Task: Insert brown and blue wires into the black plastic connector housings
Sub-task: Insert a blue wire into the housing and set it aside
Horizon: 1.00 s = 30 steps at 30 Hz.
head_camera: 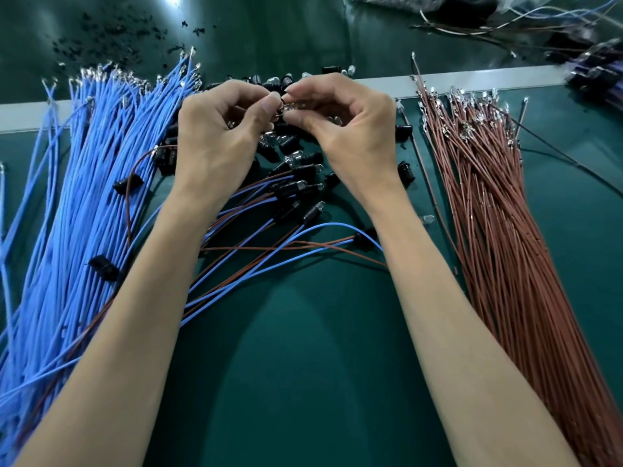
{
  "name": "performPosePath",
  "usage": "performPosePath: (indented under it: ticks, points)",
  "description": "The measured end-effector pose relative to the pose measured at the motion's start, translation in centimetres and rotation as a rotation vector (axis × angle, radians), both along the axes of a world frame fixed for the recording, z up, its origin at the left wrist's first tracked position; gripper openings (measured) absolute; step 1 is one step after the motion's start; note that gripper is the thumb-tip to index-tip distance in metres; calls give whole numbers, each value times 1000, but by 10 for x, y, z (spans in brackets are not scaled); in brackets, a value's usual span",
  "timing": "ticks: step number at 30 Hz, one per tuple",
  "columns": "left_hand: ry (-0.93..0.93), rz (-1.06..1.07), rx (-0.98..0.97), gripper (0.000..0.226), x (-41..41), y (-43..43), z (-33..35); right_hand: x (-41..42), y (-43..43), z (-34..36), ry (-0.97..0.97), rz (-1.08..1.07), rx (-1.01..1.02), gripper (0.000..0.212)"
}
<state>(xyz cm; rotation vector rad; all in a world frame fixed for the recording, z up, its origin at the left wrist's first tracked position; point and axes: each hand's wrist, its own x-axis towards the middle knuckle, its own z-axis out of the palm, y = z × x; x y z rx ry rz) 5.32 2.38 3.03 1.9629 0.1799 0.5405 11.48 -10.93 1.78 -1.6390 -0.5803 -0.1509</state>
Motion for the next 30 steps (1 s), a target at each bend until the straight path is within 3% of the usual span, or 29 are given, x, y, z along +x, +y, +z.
performPosePath:
  ticks: [19, 30]
  points:
    - [83, -16, -145, 15, -3, -6, 10, -4, 2, 4, -17, -45, -10, 20]
    - [197, -64, -128, 21, -6, 2, 16, -5, 0, 6, -43, 14, -59, 21]
